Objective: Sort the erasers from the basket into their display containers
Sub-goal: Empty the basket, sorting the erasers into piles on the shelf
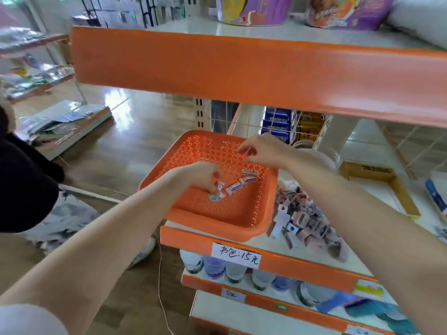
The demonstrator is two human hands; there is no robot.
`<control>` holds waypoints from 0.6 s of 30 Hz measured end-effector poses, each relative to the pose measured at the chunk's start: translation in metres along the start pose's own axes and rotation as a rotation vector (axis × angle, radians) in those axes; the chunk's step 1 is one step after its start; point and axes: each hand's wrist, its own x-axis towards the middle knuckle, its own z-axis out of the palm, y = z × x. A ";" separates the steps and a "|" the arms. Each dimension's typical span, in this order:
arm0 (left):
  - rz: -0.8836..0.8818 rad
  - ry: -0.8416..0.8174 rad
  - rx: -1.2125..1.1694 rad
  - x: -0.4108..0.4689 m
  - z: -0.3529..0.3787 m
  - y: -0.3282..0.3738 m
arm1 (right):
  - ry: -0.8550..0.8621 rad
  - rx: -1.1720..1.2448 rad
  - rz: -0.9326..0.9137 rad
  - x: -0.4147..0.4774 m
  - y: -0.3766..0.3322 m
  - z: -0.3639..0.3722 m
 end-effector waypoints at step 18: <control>0.152 -0.011 -0.062 -0.022 -0.005 0.003 | -0.249 -0.251 -0.082 0.018 -0.006 0.045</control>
